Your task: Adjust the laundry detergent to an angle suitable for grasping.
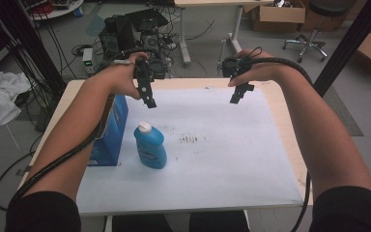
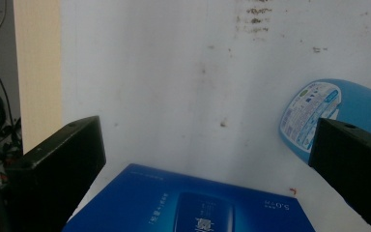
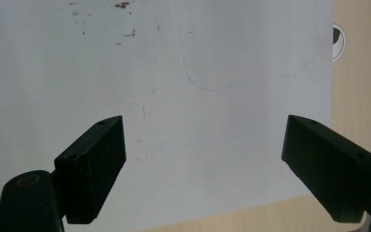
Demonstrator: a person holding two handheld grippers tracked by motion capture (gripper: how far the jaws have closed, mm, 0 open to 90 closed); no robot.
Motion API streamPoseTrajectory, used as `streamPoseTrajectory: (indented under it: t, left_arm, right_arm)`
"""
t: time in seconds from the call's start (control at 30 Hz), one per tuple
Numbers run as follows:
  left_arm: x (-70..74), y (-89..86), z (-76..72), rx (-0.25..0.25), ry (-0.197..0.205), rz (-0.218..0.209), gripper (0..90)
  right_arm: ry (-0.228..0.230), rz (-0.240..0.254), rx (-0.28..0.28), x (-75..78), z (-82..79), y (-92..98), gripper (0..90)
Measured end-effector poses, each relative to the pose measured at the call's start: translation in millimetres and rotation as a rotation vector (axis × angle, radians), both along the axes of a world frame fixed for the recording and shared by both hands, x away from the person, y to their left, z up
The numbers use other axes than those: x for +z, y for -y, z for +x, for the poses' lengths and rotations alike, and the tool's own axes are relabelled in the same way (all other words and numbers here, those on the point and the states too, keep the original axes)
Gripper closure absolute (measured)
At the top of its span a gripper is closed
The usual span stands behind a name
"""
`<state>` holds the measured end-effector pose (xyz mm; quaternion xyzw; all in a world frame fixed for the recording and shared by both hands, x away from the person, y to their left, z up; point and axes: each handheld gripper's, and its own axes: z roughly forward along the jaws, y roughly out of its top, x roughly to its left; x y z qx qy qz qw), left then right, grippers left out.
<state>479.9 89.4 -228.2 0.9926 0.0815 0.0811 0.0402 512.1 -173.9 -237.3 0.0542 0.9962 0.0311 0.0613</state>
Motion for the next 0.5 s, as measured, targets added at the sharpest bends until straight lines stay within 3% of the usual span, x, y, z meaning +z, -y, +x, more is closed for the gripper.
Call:
streamPoseTrajectory:
  t: [0.1,0.27,0.37,0.5]
  left_arm:
    - [1.9,0.7,-0.4,0.0,0.004,-0.013,0.1]
    - [2.6,-0.5,2.9,0.02,0.004,0.007,0.1]
    - [4.0,-1.2,2.4,0.022,0.006,-0.024,0.1]
    - [3.5,0.0,2.1,0.009,0.008,-0.012,0.1]
  right_arm:
    - [0.005,-0.002,0.003,0.2,-0.6,-0.1,15.7]
    - [0.006,-0.005,-0.004,-0.3,3.1,0.7,15.7]
    - [0.012,0.001,-0.005,2.1,3.0,2.4,15.7]
    - [0.006,-0.005,-0.002,2.4,3.5,2.7,15.7]
